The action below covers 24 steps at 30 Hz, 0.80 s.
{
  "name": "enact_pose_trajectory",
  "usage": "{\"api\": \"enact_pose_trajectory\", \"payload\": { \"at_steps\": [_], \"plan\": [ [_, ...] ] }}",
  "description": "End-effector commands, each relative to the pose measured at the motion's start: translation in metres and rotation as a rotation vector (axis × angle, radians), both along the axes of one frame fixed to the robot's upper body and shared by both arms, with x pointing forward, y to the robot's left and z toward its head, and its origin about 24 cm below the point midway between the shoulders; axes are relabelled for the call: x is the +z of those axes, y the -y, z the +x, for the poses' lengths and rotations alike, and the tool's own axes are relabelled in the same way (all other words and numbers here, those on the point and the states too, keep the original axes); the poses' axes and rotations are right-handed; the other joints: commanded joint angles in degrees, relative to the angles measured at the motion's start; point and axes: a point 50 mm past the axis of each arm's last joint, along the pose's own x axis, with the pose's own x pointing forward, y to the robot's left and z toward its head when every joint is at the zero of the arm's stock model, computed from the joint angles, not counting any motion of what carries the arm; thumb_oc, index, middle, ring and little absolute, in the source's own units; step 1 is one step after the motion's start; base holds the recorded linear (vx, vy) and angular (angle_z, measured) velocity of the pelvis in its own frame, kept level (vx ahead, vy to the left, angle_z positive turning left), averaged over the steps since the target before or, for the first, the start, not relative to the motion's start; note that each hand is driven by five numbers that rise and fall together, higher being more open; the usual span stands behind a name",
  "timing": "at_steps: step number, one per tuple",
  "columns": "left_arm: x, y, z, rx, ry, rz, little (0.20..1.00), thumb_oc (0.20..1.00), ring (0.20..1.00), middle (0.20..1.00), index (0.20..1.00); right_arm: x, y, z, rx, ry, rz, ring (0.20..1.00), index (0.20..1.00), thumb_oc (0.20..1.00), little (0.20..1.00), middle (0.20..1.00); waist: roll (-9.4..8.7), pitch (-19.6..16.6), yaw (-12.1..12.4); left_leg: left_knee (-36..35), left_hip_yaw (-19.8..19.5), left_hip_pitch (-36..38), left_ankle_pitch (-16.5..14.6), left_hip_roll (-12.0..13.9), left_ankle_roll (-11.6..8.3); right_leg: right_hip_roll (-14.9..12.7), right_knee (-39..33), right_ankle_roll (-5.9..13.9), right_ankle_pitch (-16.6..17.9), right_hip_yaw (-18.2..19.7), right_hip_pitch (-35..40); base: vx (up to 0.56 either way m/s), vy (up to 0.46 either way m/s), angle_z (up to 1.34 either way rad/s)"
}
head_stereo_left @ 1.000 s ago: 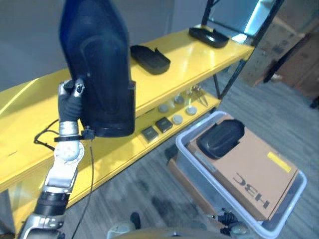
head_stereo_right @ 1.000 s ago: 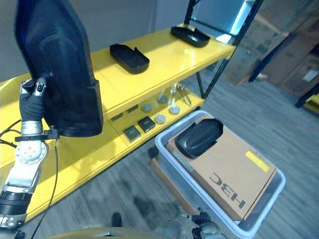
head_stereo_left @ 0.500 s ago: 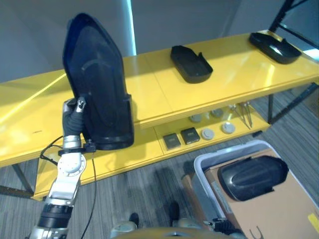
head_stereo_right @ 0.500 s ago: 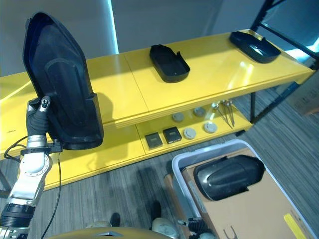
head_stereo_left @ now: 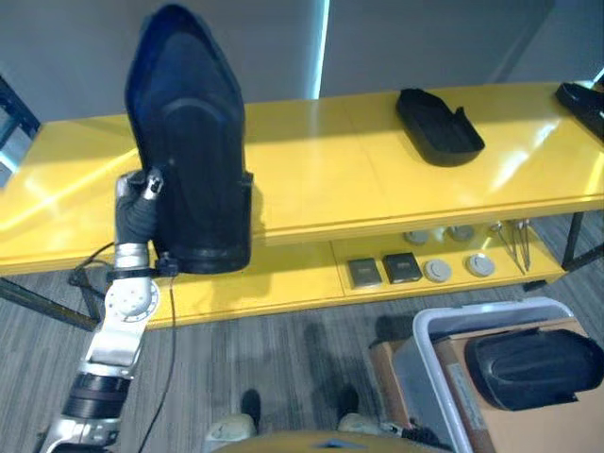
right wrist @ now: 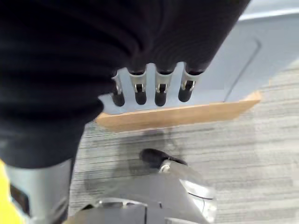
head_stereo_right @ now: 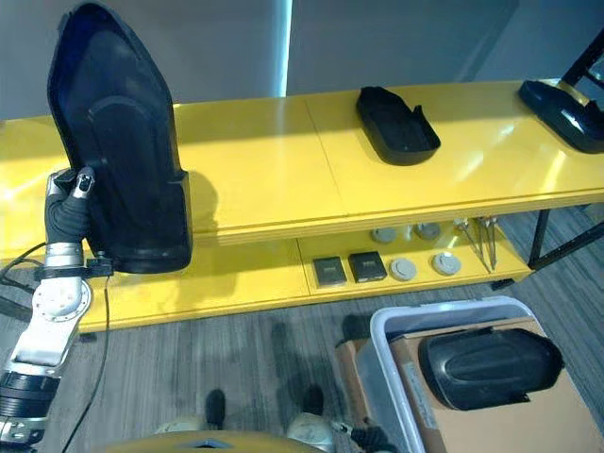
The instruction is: Move parts from the plastic box to the shelf.
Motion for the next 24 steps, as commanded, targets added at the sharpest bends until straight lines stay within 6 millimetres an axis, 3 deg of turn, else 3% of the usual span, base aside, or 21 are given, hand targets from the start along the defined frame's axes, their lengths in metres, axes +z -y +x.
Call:
{"api": "enact_pose_trajectory", "payload": {
  "at_steps": [1, 4, 5, 6, 7, 8, 12, 16, 19, 24],
  "plan": [
    [0.039, 0.001, -0.004, -0.001, 0.195, 0.042, 0.200, 0.200, 0.200, 0.200, 0.200, 0.000, 0.002, 0.002, 0.047, -0.034, -0.028, 1.000, 1.000, 1.000, 1.000, 1.000, 0.55, -1.80, -0.77, 0.47, -1.02, -1.02, -1.59, 0.42, -0.41, -2.06, 17.40, 4.63, -0.28, 3.02, -0.15, 0.09, 0.268, -0.08],
    [0.038, 0.000, -0.003, 0.004, 0.184, 0.052, 0.200, 0.200, 0.200, 0.200, 0.200, 0.001, -0.003, 0.010, 0.049, -0.001, -0.018, 1.000, 1.000, 1.000, 1.000, 1.000, 1.22, -0.81, -1.38, 0.47, -1.07, -0.38, -1.96, 0.72, 0.02, -0.72, 20.89, 4.14, -1.02, 6.56, -3.68, 0.09, 0.135, 0.09],
    [0.036, 0.002, 0.001, -0.004, 0.171, 0.046, 0.200, 0.200, 0.200, 0.200, 0.200, 0.001, -0.009, 0.016, 0.063, 0.024, 0.002, 1.000, 1.000, 1.000, 1.000, 1.000, 1.56, -0.99, -2.57, -0.01, -2.07, -0.08, -2.05, 0.55, -0.09, 3.55, 16.57, 2.92, -5.27, 10.48, -5.27, 0.13, 0.027, 0.06],
    [0.036, 0.002, 0.001, -0.004, 0.171, 0.046, 0.200, 0.200, 0.200, 0.200, 0.200, 0.001, -0.009, 0.015, 0.063, 0.024, 0.002, 1.000, 1.000, 1.000, 1.000, 1.000, 1.69, -1.04, -2.46, -0.01, -1.98, 0.04, -2.33, 0.78, -0.22, 3.79, 16.49, 2.78, -5.42, 10.51, -5.16, 0.20, 0.026, -0.06],
    [0.032, 0.004, 0.005, -0.017, 0.156, 0.018, 0.200, 0.200, 0.200, 0.200, 0.200, 0.001, -0.010, 0.016, 0.065, 0.034, 0.009, 1.000, 1.000, 1.000, 1.000, 1.000, 1.67, -1.06, -3.60, -0.01, -2.90, -0.06, -2.47, 0.44, -0.38, 6.53, 10.53, 2.21, -6.98, 14.48, -5.64, 0.17, -0.045, 0.07],
    [0.033, 0.007, 0.010, -0.034, 0.152, 0.002, 0.200, 0.200, 0.200, 0.200, 0.200, 0.001, -0.012, 0.019, 0.066, 0.041, 0.015, 1.000, 1.000, 1.000, 1.000, 1.000, 1.32, -0.80, -4.48, -0.01, -3.96, -0.12, -2.81, 0.10, -0.77, 7.28, 4.42, 2.13, -5.59, 17.20, -6.56, 0.20, -0.064, 0.11],
    [0.027, 0.008, 0.023, -0.006, 0.110, 0.028, 0.200, 0.200, 0.200, 0.200, 0.200, -0.003, -0.021, 0.009, 0.090, 0.017, 0.034, 1.000, 1.000, 1.000, 1.000, 1.000, 0.19, -1.36, -5.62, -0.01, -4.18, -0.22, -3.04, 0.63, -1.49, 7.24, 0.92, 1.58, -4.87, 16.64, -4.41, 0.12, -0.105, 0.41],
    [0.025, 0.012, 0.032, -0.018, 0.088, -0.017, 0.200, 0.200, 0.200, 0.200, 0.200, -0.003, -0.021, 0.004, 0.167, -0.016, 0.025, 1.000, 1.000, 1.000, 1.000, 1.000, 0.33, -1.89, -6.59, -0.01, -4.55, -1.31, -2.59, 1.47, -2.35, 7.55, -1.82, 0.79, -4.39, 15.40, -3.37, 0.07, -0.127, 0.27],
    [0.031, 0.021, 0.057, -0.034, 0.053, -0.058, 0.200, 0.200, 0.200, 0.200, 0.200, 0.001, -0.009, 0.014, 0.142, 0.010, -0.014, 1.000, 1.000, 1.000, 1.000, 1.000, 0.94, -1.32, -8.15, -0.01, -4.21, -3.55, -1.74, 2.27, -3.06, 8.00, -4.15, 0.44, -3.32, 15.11, -3.90, -0.01, -0.076, 0.05],
    [0.032, 0.029, 0.073, -0.056, 0.007, -0.100, 0.200, 0.200, 0.200, 0.200, 0.200, 0.003, -0.008, 0.024, 0.162, 0.033, -0.022, 1.000, 1.000, 1.000, 1.000, 1.000, 1.24, -0.97, -8.98, -0.01, -3.41, -4.44, -1.44, 2.93, -3.39, 8.52, -4.77, 0.39, -3.01, 15.57, -4.65, 0.00, -0.026, -0.07]
  ]
}}
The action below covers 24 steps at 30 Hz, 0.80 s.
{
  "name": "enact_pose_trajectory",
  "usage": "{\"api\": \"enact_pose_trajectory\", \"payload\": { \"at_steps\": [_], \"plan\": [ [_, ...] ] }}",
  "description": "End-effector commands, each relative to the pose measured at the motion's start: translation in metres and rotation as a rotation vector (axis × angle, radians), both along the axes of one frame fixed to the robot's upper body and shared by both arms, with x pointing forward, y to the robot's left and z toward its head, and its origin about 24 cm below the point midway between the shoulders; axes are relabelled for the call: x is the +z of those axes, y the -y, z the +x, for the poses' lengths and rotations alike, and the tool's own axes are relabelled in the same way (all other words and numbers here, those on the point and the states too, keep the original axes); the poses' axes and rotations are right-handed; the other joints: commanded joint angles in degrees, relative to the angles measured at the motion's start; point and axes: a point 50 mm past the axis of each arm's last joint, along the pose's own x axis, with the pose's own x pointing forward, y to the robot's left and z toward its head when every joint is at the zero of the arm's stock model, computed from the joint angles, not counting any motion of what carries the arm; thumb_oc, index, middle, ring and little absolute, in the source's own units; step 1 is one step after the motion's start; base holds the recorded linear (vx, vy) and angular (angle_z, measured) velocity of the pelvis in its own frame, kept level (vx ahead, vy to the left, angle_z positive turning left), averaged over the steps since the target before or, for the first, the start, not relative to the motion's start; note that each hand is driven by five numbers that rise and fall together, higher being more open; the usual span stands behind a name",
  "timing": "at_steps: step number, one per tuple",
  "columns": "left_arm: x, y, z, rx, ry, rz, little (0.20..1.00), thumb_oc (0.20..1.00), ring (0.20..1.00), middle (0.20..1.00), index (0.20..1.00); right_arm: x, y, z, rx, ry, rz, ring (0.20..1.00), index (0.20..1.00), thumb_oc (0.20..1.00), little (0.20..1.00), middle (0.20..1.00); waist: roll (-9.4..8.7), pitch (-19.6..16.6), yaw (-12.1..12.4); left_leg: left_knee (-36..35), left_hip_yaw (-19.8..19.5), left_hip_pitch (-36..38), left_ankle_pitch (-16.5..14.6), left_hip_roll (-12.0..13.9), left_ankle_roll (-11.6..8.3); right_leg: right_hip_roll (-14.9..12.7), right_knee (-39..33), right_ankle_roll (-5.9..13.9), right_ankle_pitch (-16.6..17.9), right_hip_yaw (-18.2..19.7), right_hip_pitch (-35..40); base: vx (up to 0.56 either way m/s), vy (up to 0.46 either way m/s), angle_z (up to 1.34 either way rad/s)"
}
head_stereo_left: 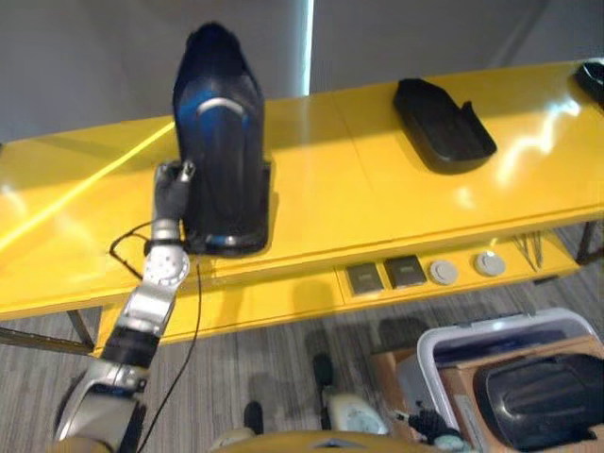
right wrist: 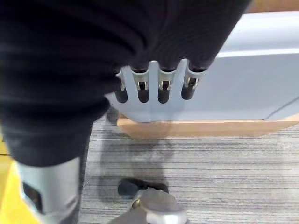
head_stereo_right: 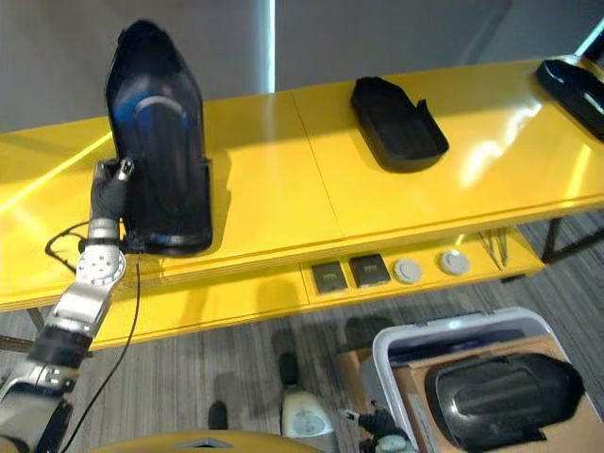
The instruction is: Move parts from the plastic box to the shelf.
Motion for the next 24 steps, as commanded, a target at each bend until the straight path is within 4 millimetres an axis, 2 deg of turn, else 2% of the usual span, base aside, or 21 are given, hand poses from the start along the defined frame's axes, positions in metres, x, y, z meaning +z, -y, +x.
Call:
{"api": "enact_pose_trajectory", "payload": {
  "at_steps": [1, 2, 4, 6, 12, 19, 24],
  "plan": [
    [0.043, -0.002, 0.013, 0.010, 0.142, -0.032, 0.200, 0.200, 0.200, 0.200, 0.200, -0.008, -0.019, -0.011, 0.017, -0.038, 0.042, 1.000, 1.000, 1.000, 1.000, 1.000, -1.21, -0.38, -0.57, -0.37, -0.59, -4.05, 1.81, -0.45, -0.39, -3.37, 0.18, 4.72, -6.66, 1.66, 4.82, -0.04, -0.024, -0.15],
    [0.047, 0.005, 0.021, 0.000, 0.132, -0.068, 0.200, 0.200, 0.200, 0.200, 0.200, -0.007, -0.022, -0.005, 0.035, -0.028, 0.050, 1.000, 1.000, 1.000, 1.000, 1.000, -1.31, 0.20, -1.14, -0.37, -0.05, -4.56, 1.96, -0.32, -0.46, -3.22, 0.18, 4.81, -6.48, 2.08, 4.12, -0.04, -0.024, -0.11],
    [0.048, 0.008, 0.024, -0.008, 0.128, -0.079, 0.200, 0.200, 0.200, 0.200, 0.200, -0.006, -0.023, 0.000, 0.043, -0.021, 0.051, 1.000, 1.000, 1.000, 1.000, 1.000, -1.32, 0.46, -1.22, -0.37, 0.35, -4.99, 2.07, -0.19, -0.49, -3.18, 0.18, 4.89, -6.30, 2.34, 3.62, -0.09, -0.012, -0.16],
    [0.053, 0.014, 0.032, -0.020, 0.117, -0.120, 0.200, 0.200, 0.200, 0.200, 0.200, -0.003, -0.030, 0.016, 0.083, 0.012, 0.055, 1.000, 1.000, 1.000, 1.000, 1.000, -1.33, 1.81, -1.45, -0.37, 1.33, -6.93, 2.74, -0.05, -0.60, -3.10, 0.18, 5.14, -5.33, 3.03, 1.24, -0.13, -0.009, -0.27],
    [0.060, 0.015, 0.044, 0.026, 0.104, -0.113, 0.200, 0.200, 0.200, 0.200, 0.200, 0.001, -0.041, 0.035, 0.192, 0.051, 0.049, 1.000, 1.000, 1.000, 1.000, 1.000, -1.37, 3.87, -1.59, -0.37, 2.05, -10.45, 3.96, -0.16, -0.71, -2.88, 0.18, 5.39, -3.85, 4.00, -2.82, -0.08, -0.003, -0.18],
    [0.056, 0.008, 0.054, 0.084, 0.032, -0.071, 0.200, 0.200, 0.200, 0.200, 0.200, 0.006, -0.041, 0.048, 0.233, 0.085, 0.017, 1.000, 1.000, 1.000, 1.000, 1.000, -1.39, 5.80, -1.62, -0.37, 2.50, -12.05, 4.69, -0.33, -0.80, -2.96, 0.18, 5.61, -3.06, 4.57, -4.62, -0.02, -0.002, -0.03],
    [0.044, -0.002, 0.056, 0.109, -0.039, -0.035, 0.200, 0.200, 0.200, 0.200, 0.200, 0.008, -0.034, 0.048, 0.240, 0.084, -0.021, 1.000, 1.000, 1.000, 1.000, 1.000, -1.01, 6.24, -1.57, -0.37, 2.73, -11.33, 4.58, -0.25, -0.93, -2.98, 0.18, 5.57, -3.24, 4.75, -4.16, 0.00, 0.000, 0.00]
  ]
}}
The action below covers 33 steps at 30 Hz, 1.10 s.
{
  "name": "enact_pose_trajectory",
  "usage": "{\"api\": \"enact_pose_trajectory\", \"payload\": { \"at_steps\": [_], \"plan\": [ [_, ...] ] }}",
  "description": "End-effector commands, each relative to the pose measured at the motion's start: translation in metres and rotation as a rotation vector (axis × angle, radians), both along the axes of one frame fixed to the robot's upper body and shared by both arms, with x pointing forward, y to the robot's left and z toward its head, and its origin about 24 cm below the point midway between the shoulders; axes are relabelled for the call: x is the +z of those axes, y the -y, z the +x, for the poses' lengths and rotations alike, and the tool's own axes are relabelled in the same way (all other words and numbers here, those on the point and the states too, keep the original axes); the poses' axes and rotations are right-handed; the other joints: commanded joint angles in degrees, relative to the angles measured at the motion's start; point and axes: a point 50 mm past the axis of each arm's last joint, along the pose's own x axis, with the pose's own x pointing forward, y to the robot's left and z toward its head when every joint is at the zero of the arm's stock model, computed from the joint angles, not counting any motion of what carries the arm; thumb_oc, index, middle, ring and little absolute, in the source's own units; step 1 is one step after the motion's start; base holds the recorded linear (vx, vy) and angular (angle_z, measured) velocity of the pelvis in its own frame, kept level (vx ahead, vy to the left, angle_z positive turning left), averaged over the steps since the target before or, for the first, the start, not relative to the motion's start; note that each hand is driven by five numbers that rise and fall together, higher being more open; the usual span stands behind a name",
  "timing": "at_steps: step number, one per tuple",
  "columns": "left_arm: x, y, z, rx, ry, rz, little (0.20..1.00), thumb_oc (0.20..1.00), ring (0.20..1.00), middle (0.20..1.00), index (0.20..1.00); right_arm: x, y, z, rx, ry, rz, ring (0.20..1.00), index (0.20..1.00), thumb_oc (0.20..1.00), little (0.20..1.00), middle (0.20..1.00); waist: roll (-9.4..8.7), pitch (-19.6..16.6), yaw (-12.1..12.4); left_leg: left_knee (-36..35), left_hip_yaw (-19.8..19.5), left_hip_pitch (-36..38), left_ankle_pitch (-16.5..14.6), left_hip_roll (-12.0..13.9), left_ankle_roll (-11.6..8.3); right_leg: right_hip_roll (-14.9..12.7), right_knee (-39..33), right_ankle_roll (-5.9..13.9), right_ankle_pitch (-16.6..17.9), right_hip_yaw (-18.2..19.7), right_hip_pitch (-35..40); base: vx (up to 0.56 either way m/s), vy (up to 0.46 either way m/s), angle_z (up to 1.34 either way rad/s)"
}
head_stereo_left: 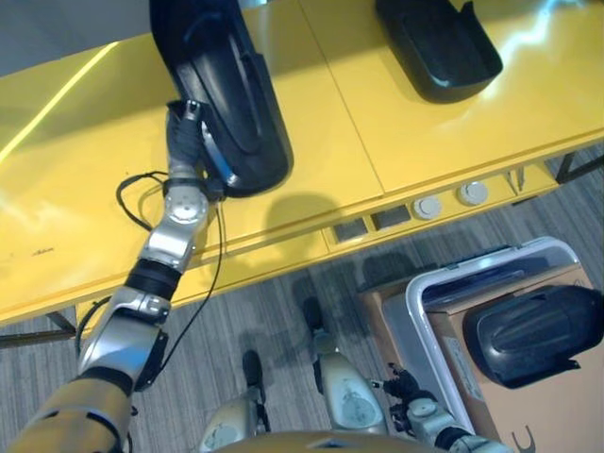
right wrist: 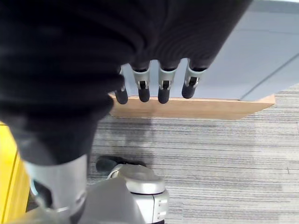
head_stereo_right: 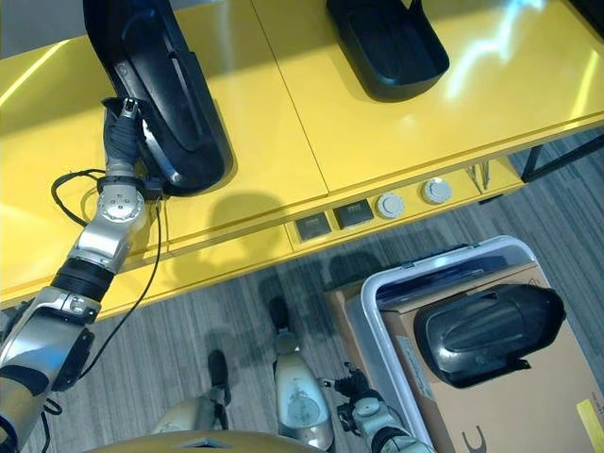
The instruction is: Move parts from the plastic box to the shelf.
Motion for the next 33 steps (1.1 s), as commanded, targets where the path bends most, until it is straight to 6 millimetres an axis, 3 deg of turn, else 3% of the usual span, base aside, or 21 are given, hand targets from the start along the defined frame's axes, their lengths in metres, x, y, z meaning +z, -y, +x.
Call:
{"api": "enact_pose_trajectory", "payload": {
  "at_steps": [1, 2, 3, 4, 17, 24, 25, 30, 33],
  "plan": [
    [-0.005, -0.021, 0.007, 0.079, -0.064, 0.085, 0.420, 0.420, 0.420, 0.420, 0.420, -0.002, -0.004, -0.004, 0.057, -0.023, -0.038, 1.000, 1.000, 1.000, 1.000, 1.000, 0.66, -0.41, 0.15, -0.38, -1.93, -4.13, 3.60, 2.35, -1.78, -1.72, -0.18, 4.15, -6.14, 0.31, 5.79, 0.00, 0.000, 0.00],
    [-0.006, -0.022, 0.007, 0.075, -0.071, 0.092, 0.598, 0.598, 0.598, 0.598, 0.598, -0.002, -0.002, -0.004, 0.054, -0.026, -0.042, 1.000, 1.000, 1.000, 1.000, 1.000, 0.85, -0.51, 0.16, -0.38, -1.93, -3.95, 3.56, 2.37, -1.80, -1.73, -0.18, 4.09, -6.26, 0.32, 5.98, 0.00, 0.000, 0.00],
    [-0.007, -0.024, 0.007, 0.079, -0.075, 0.098, 0.956, 0.956, 0.956, 0.956, 0.956, -0.002, -0.001, -0.005, 0.056, -0.026, -0.048, 1.000, 1.000, 1.000, 1.000, 1.000, 0.99, -0.58, 0.15, -0.38, -1.94, -3.78, 3.51, 2.35, -1.82, -1.73, -0.18, 4.06, -6.30, 0.29, 6.10, 0.00, 0.000, 0.00],
    [-0.007, -0.024, 0.007, 0.079, -0.075, 0.098, 1.000, 1.000, 1.000, 1.000, 1.000, -0.002, -0.001, -0.005, 0.056, -0.026, -0.048, 1.000, 1.000, 1.000, 1.000, 1.000, 0.99, -0.57, 0.14, -0.38, -1.95, -3.77, 3.50, 2.35, -1.82, -1.73, -0.18, 4.06, -6.31, 0.29, 6.12, 0.00, 0.000, 0.00],
    [-0.032, -0.030, -0.007, 0.065, -0.133, 0.102, 1.000, 1.000, 1.000, 1.000, 1.000, -0.001, -0.005, 0.000, 0.114, -0.025, -0.064, 1.000, 1.000, 1.000, 1.000, 1.000, 1.68, -1.98, 1.16, -0.38, -2.22, -0.53, 2.61, 3.02, -1.95, -1.23, -0.18, 3.63, -7.80, -0.37, 9.52, 0.01, -0.005, 0.01],
    [-0.027, -0.027, -0.016, 0.051, -0.072, 0.043, 1.000, 1.000, 1.000, 1.000, 1.000, -0.003, 0.001, -0.007, 0.101, -0.052, -0.079, 1.000, 1.000, 1.000, 1.000, 1.000, 1.69, -3.46, 1.72, -0.38, -2.52, 1.59, 1.80, 3.17, -1.93, -1.16, -0.18, 3.42, -8.84, -0.87, 12.07, 0.02, -0.005, 0.01],
    [-0.019, -0.029, -0.023, 0.063, -0.013, 0.051, 1.000, 1.000, 1.000, 1.000, 1.000, -0.004, 0.002, -0.011, 0.088, -0.062, -0.079, 1.000, 1.000, 1.000, 1.000, 1.000, 1.63, -4.24, 2.14, -0.38, -2.74, 2.39, 1.50, 3.18, -1.89, -1.14, -0.18, 3.34, -9.20, -1.27, 12.97, 0.04, -0.010, 0.08],
    [-0.015, -0.037, -0.042, 0.093, 0.074, 0.041, 1.000, 1.000, 1.000, 1.000, 1.000, -0.007, 0.006, -0.021, 0.067, -0.093, -0.082, 1.000, 1.000, 1.000, 1.000, 1.000, 1.29, -6.22, 2.77, -0.38, -3.26, 4.56, 0.69, 3.25, -1.78, -1.19, -0.18, 3.06, -10.03, -1.97, 15.47, 0.04, -0.011, 0.08],
    [-0.026, -0.047, -0.075, 0.076, 0.102, 0.132, 1.000, 1.000, 1.000, 1.000, 1.000, -0.011, 0.007, -0.034, 0.038, -0.124, -0.065, 1.000, 1.000, 1.000, 1.000, 1.000, 0.67, -8.31, 3.78, -0.38, -3.97, 6.37, -0.01, 3.23, -1.63, -1.18, -0.10, 2.73, -10.86, -2.68, 17.77, 0.03, -0.005, 0.11]
  ]
}}
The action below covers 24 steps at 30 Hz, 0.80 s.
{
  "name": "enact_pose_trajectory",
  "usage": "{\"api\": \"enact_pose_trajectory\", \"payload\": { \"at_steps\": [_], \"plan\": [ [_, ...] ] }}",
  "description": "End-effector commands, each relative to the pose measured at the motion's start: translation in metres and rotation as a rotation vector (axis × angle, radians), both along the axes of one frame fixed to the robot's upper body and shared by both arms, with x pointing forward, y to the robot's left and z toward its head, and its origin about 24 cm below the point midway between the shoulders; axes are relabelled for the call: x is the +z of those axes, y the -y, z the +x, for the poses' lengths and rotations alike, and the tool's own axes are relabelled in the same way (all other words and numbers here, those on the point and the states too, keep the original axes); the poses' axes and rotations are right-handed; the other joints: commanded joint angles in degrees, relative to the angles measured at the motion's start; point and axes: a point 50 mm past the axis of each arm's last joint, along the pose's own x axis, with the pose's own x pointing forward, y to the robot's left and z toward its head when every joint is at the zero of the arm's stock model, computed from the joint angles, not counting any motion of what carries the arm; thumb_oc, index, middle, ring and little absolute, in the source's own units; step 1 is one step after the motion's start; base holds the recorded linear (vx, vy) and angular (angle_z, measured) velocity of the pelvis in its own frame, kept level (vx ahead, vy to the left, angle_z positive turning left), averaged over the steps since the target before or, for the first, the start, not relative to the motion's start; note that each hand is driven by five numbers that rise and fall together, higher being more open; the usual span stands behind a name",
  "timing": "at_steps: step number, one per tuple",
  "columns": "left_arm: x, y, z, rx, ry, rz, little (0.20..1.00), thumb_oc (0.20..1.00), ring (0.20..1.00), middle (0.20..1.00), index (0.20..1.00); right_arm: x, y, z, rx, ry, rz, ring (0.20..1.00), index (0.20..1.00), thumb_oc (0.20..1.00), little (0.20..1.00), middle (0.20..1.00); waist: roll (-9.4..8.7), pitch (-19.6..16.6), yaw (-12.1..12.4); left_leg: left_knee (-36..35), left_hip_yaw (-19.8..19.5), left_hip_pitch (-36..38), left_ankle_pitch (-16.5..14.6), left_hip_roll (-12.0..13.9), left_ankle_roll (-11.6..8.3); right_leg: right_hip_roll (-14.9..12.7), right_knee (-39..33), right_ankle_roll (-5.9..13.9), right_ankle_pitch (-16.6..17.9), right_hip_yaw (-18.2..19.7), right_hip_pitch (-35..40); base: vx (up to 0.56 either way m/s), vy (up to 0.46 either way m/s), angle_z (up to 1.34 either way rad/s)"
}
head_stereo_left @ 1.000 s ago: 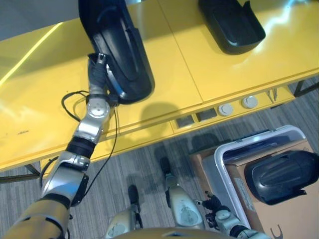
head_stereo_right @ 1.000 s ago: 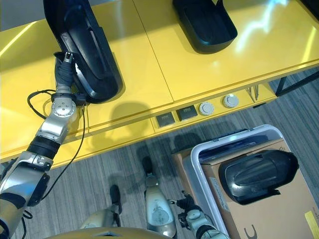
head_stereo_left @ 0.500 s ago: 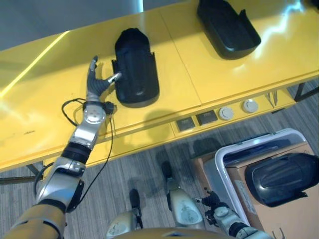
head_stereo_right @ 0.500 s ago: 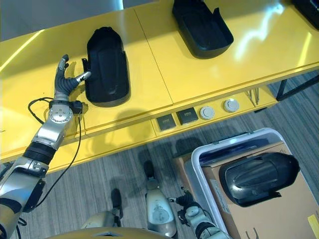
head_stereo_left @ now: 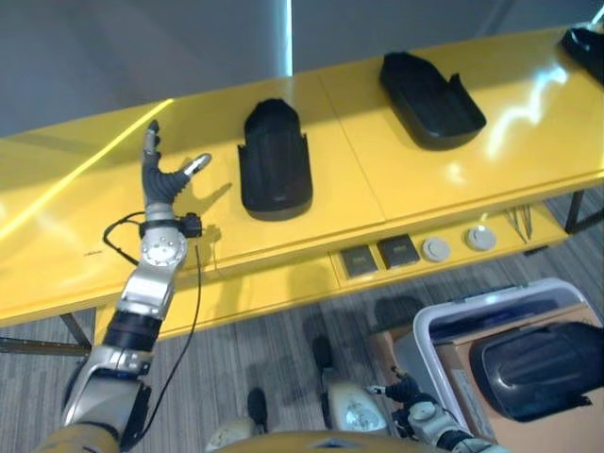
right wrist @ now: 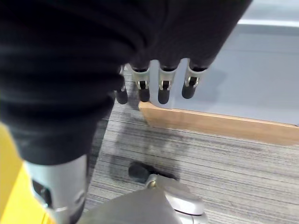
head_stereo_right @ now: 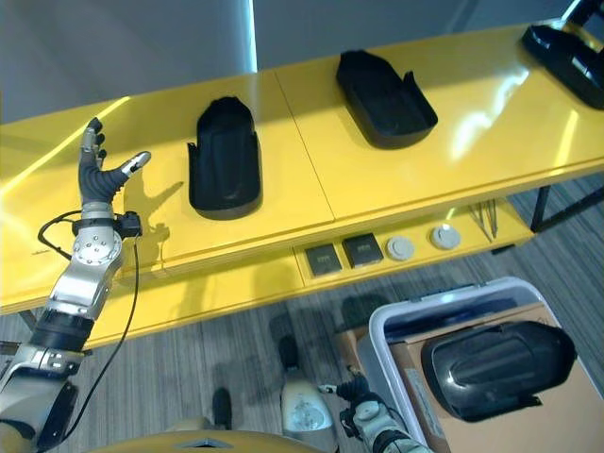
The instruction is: Move parts from the plastic box to the shelf.
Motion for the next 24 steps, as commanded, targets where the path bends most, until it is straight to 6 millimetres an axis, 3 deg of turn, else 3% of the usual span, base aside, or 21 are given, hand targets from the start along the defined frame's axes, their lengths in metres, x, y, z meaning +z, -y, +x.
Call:
{"api": "enact_pose_trajectory", "payload": {
  "at_steps": [1, 2, 3, 4, 5, 7, 11, 14, 15, 20, 24],
  "plan": [
    [0.009, -0.014, -0.015, 0.013, 0.098, 0.129, 1.000, 1.000, 1.000, 1.000, 1.000, -0.010, 0.004, -0.027, -0.015, -0.094, 0.002, 1.000, 1.000, 1.000, 1.000, 1.000, -0.92, -4.49, 0.66, -0.36, -2.11, -3.34, 1.01, 1.54, -1.40, -2.04, 0.26, 4.16, -8.43, -0.26, 6.84, 0.04, 0.007, 0.06],
    [0.001, -0.017, -0.028, -0.003, 0.080, 0.143, 1.000, 1.000, 1.000, 1.000, 1.000, -0.011, 0.005, -0.032, -0.046, -0.101, 0.009, 1.000, 1.000, 1.000, 1.000, 1.000, -1.23, -5.52, 1.41, -0.36, -2.43, -2.94, 1.34, 1.49, -1.26, -2.17, 0.48, 4.05, -8.32, -0.62, 7.30, 0.00, 0.000, 0.07],
    [-0.002, -0.015, -0.033, -0.035, 0.070, 0.149, 0.727, 0.727, 0.727, 0.727, 0.727, -0.011, 0.005, -0.033, -0.057, -0.101, 0.014, 1.000, 1.000, 1.000, 1.000, 1.000, -1.26, -5.74, 1.60, -0.36, -2.61, -2.70, 1.29, 1.47, -1.18, -2.19, 0.60, 3.98, -8.48, -0.77, 7.65, 0.00, 0.000, 0.07],
    [-0.002, -0.015, -0.034, -0.035, 0.069, 0.149, 0.551, 0.551, 0.551, 0.551, 0.551, -0.012, 0.005, -0.034, -0.056, -0.102, 0.014, 1.000, 1.000, 1.000, 1.000, 1.000, -1.27, -5.75, 1.56, -0.36, -2.63, -2.66, 1.28, 1.47, -1.18, -2.20, 0.58, 3.98, -8.49, -0.79, 7.71, 0.00, 0.000, 0.00],
    [-0.005, -0.010, -0.040, -0.091, 0.062, 0.151, 0.200, 0.200, 0.200, 0.200, 0.200, -0.012, 0.006, -0.037, -0.072, -0.112, 0.017, 1.000, 1.000, 1.000, 1.000, 1.000, -1.30, -6.01, 1.85, -0.36, -3.00, -2.52, 1.19, 1.38, -1.04, -2.24, 0.75, 3.91, -8.72, -1.03, 8.02, 0.02, 0.009, 0.04],
    [-0.017, -0.001, -0.057, -0.234, 0.004, 0.128, 0.200, 0.200, 0.200, 0.200, 0.200, -0.015, 0.005, -0.044, -0.067, -0.146, 0.024, 1.000, 1.000, 1.000, 1.000, 1.000, -1.62, -6.81, 2.31, -0.36, -3.29, -1.66, 0.65, 1.32, -0.78, -2.38, 0.86, 3.80, -9.36, -1.65, 9.27, 0.05, 0.018, 0.18],
    [-0.027, 0.011, -0.065, -0.361, -0.045, 0.042, 0.200, 0.200, 0.200, 0.200, 0.200, -0.016, 0.001, -0.046, -0.048, -0.159, 0.030, 1.000, 1.000, 1.000, 1.000, 1.000, -2.03, -7.26, 2.41, -0.36, -3.68, -1.04, 0.34, 1.28, -0.60, -2.40, 0.92, 3.74, -9.65, -1.99, 10.11, 0.03, 0.004, 0.12],
    [-0.035, 0.029, -0.070, -0.496, -0.084, -0.060, 0.200, 0.200, 0.200, 0.200, 0.200, -0.015, -0.004, -0.037, -0.033, -0.136, 0.043, 1.000, 1.000, 1.000, 1.000, 1.000, -2.35, -7.54, 2.40, -0.36, -3.60, -0.95, 0.26, 1.38, -0.51, -2.36, 0.95, 3.68, -9.67, -1.89, 10.20, 0.02, -0.003, 0.04],
    [-0.037, 0.045, -0.071, -0.597, -0.103, -0.111, 0.200, 0.200, 0.200, 0.200, 0.200, -0.014, -0.009, -0.030, -0.027, -0.115, 0.057, 1.000, 1.000, 1.000, 1.000, 1.000, -2.35, -7.62, 2.12, -0.36, -3.40, -0.57, -0.34, 1.43, -0.41, -2.30, 0.76, 3.72, -9.91, -1.83, 10.49, 0.01, -0.001, -0.04],
    [-0.045, 0.071, -0.064, -0.712, -0.160, -0.143, 0.200, 0.200, 0.200, 0.200, 0.200, -0.013, -0.024, -0.021, -0.001, -0.078, 0.097, 1.000, 1.000, 1.000, 1.000, 1.000, -2.46, -7.21, 1.32, -0.36, -2.24, -0.67, -0.53, 1.50, -0.37, -1.97, 0.51, 3.86, -9.56, -0.70, 9.83, 0.01, -0.008, -0.07],
    [-0.046, 0.092, -0.051, -0.766, -0.178, -0.144, 0.200, 0.200, 0.200, 0.200, 0.200, -0.014, -0.023, -0.023, -0.018, -0.084, 0.096, 1.000, 1.000, 1.000, 1.000, 1.000, -2.39, -6.28, 0.24, -0.36, -1.61, -1.59, -0.27, 1.68, -0.42, -1.71, 0.49, 4.01, -9.09, 0.07, 8.35, -0.01, -0.015, -0.16]
  ]
}}
